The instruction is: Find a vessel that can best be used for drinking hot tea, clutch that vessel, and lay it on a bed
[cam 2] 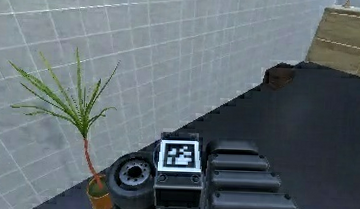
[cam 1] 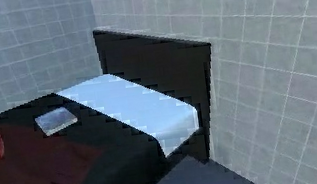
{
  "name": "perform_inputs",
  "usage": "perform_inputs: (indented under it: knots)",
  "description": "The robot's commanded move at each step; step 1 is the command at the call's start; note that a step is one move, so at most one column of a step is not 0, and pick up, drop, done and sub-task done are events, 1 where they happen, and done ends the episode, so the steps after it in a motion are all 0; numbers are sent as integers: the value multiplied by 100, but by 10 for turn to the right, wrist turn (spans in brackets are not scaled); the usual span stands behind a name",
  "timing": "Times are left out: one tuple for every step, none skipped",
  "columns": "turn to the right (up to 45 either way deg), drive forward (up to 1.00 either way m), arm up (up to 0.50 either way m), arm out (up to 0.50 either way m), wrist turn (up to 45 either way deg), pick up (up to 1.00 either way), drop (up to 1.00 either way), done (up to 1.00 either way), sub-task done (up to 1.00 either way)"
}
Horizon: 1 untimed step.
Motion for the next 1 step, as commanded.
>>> perform_inputs:
  knots:
    - [-180, 0, 0, 0, 0, 0, 0, 0, 0]
